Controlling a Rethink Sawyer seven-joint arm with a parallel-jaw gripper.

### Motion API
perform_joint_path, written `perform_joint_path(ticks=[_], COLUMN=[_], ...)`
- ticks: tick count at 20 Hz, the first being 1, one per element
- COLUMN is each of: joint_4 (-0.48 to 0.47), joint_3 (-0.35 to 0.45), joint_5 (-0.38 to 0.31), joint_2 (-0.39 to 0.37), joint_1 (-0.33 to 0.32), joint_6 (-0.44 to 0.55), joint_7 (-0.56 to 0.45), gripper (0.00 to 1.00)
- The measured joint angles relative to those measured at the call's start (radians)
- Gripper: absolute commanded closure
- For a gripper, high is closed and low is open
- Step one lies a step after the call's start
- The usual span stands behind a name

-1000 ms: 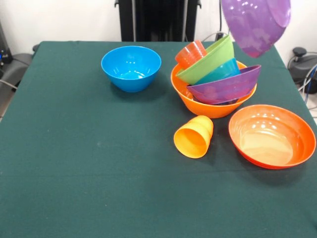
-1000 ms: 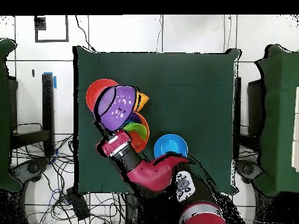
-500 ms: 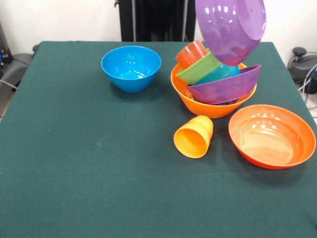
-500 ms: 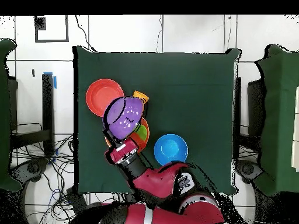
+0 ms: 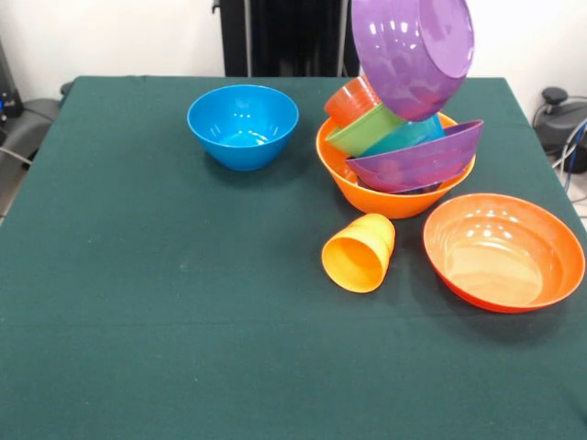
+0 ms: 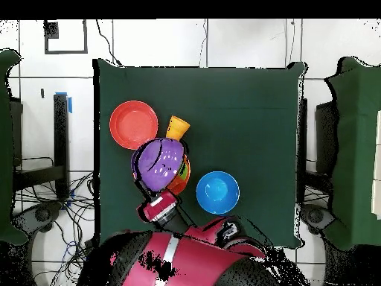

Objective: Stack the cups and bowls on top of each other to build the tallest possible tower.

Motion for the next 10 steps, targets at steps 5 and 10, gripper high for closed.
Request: perform_joint_path(ticks=[5,10], joint_4=[-0.001,-0.009], joint_3=[-0.049,-0.084], joint_5=[0.011,0.015], joint_2=[0.078,0.141], joint_1=[0.036,0.057], joint_6=[-0.101,-0.172], joint_7=[0.000,-0.001], gripper=[1.00,1.00])
